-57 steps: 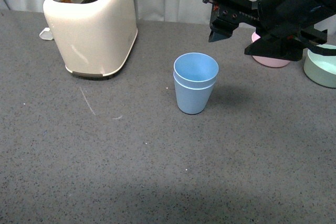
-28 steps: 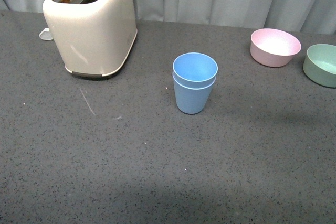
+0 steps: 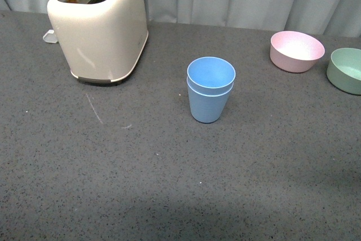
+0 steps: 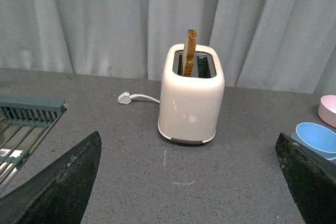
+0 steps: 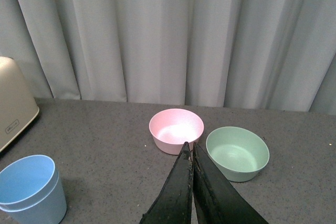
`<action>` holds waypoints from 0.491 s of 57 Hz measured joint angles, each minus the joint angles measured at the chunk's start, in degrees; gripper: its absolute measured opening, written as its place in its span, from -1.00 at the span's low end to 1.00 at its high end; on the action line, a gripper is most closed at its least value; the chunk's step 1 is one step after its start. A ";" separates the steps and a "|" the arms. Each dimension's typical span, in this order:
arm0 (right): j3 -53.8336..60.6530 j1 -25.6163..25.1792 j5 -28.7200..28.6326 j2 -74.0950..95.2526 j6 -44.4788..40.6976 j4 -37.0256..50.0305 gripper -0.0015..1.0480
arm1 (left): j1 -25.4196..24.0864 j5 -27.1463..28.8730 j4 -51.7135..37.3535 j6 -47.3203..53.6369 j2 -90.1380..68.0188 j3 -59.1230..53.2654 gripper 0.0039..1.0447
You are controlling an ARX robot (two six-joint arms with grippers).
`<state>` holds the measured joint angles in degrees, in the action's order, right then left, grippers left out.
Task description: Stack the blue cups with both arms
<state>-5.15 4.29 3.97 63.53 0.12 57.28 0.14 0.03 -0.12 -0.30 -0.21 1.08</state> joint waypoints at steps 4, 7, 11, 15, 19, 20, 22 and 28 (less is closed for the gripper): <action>1.03 -2.71 -3.43 -3.45 -0.02 -2.43 -0.98 | 0.00 0.00 0.00 0.02 0.00 0.00 0.88; 1.64 -3.67 -3.52 -5.86 0.00 -4.09 -0.98 | 0.00 0.00 0.00 0.02 0.00 0.00 0.88; 2.49 -4.15 -3.61 -9.66 0.00 -6.99 -0.98 | 0.00 -0.02 0.00 0.02 0.00 0.00 0.88; 3.17 -4.15 -3.85 -12.92 0.00 -9.55 -0.98 | 0.00 -0.02 0.00 0.02 0.00 0.00 0.88; 3.65 -4.15 -3.85 -15.72 0.00 -11.87 -0.98 | 0.00 -0.02 0.00 0.02 0.00 0.00 0.88; 3.80 -4.15 -3.85 -16.63 0.00 -12.66 -0.98 | 0.00 0.00 0.00 0.02 0.00 0.00 0.88; 3.98 -4.15 -3.87 -17.99 0.00 -13.81 -0.98 | 0.00 0.00 0.00 0.02 0.00 0.00 0.88; 4.46 -4.15 -3.87 -22.38 0.00 -17.59 -0.98 | 0.00 0.00 0.00 0.02 0.00 0.00 0.88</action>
<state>-0.69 0.14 0.10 41.15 0.12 39.68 0.14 0.03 -0.12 -0.27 -0.21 1.08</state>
